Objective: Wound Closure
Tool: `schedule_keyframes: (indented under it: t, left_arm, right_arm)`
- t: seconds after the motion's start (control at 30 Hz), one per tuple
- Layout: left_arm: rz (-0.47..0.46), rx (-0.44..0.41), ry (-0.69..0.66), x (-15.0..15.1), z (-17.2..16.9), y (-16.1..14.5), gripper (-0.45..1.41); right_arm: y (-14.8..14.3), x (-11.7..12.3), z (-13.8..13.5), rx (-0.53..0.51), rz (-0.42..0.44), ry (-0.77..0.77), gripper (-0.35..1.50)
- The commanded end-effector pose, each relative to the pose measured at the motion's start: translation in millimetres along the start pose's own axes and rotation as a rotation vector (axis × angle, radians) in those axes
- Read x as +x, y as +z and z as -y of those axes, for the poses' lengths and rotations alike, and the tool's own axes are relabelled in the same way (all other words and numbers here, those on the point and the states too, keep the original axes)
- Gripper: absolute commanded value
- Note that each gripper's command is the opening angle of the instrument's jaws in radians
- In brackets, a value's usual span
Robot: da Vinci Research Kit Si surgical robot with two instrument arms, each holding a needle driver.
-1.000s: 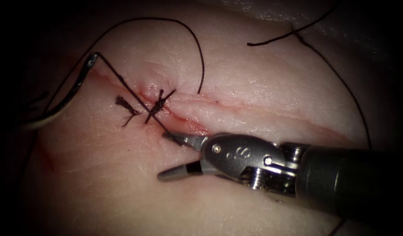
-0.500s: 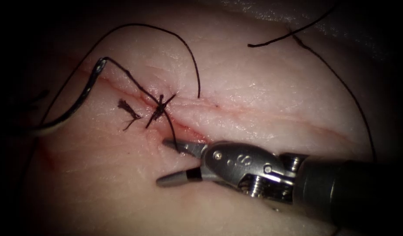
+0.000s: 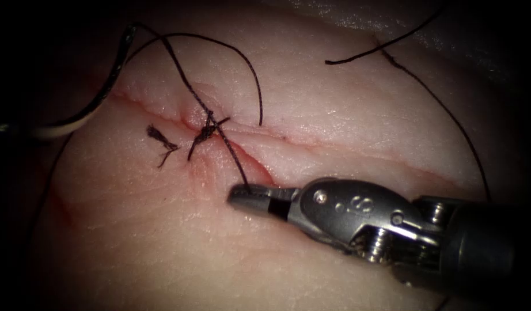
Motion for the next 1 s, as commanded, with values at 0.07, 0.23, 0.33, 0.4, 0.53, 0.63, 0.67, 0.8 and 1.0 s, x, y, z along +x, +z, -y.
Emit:
schedule_keyframes:
  t: [0.07, 0.23, 0.33, 0.4, 0.53, 0.63, 0.67, 0.8, 1.0]
  left_arm:
    - [-0.003, 0.034, 0.000, -0.9, -0.2, 0.9, -0.45]
    - [-0.010, 0.085, 0.006, -1.7, -2.4, 2.2, -0.45]
    - [-0.011, 0.088, 0.004, -1.5, -4.1, 2.7, -0.45]
    - [-0.011, 0.092, 0.004, -1.5, -4.4, 2.7, -0.45]
    - [-0.013, 0.128, 0.003, -1.5, -4.0, 2.3, -0.45]
    - [-0.016, 0.202, 0.001, -1.6, -2.7, 1.0, -0.45]
    - [-0.016, 0.226, 0.007, -1.6, -2.4, 0.5, -0.45]
    - [-0.015, 0.331, 0.017, -1.7, -0.8, -2.8, -0.45]
    - [-0.016, 0.406, 0.014, -1.7, 0.1, -5.0, -0.45]
  right_arm:
    - [0.5, 1.4, 2.9, 0.014, 0.000, 0.009, -0.35]
    - [-0.3, 2.8, 7.2, 0.049, 0.018, 0.024, -0.35]
    - [-0.5, 2.9, 9.5, 0.082, 0.025, 0.017, -0.35]
    - [-0.5, 3.2, 10.4, 0.102, 0.010, 0.011, -0.35]
    - [0.1, 4.7, 10.2, 0.139, -0.037, 0.028, 0.27]
    - [0.2, 5.7, 7.9, 0.117, -0.099, -0.042, 1.31]
    - [0.0, 5.8, 7.4, 0.098, -0.105, -0.068, 1.33]
    - [-1.8, 5.4, 4.7, 0.031, -0.067, -0.171, 1.33]
    - [-2.5, 4.2, 2.3, -0.074, -0.005, -0.292, 1.31]
